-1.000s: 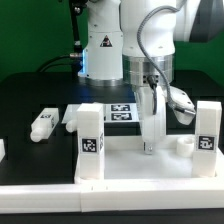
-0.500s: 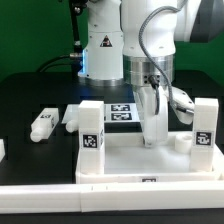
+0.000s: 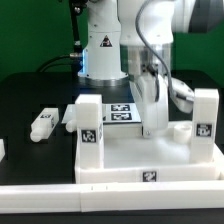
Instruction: Assemble desk
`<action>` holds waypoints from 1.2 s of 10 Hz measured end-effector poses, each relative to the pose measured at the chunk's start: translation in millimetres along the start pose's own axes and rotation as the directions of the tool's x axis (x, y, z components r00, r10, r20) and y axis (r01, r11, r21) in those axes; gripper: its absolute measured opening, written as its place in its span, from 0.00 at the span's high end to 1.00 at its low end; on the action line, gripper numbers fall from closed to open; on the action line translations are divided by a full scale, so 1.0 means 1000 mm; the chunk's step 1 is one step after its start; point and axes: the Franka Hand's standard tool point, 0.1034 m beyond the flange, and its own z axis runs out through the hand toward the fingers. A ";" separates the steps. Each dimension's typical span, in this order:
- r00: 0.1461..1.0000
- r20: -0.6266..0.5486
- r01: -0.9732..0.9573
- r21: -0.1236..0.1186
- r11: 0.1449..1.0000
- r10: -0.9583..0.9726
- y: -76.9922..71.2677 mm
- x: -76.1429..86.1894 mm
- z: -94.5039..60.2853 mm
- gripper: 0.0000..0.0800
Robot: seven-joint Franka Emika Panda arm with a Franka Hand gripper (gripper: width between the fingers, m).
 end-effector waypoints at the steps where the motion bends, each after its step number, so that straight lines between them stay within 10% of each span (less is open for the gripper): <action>1: 1.000 0.010 0.028 0.003 1.000 -0.028 -0.001 0.002 -0.010 0.93; 7: 0.716 0.012 0.698 -0.029 0.715 -0.698 -0.005 0.003 -0.024 0.93; 10: 0.284 -0.012 0.959 -0.002 0.284 -0.959 -0.061 0.058 -0.039 0.93; 12: 0.098 -0.067 0.994 -0.037 0.100 -0.993 -0.047 0.047 -0.025 0.93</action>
Offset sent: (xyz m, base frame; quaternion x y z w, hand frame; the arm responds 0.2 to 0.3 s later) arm 0.0274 -0.0111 0.0316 -0.0455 0.0723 -0.5885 0.8040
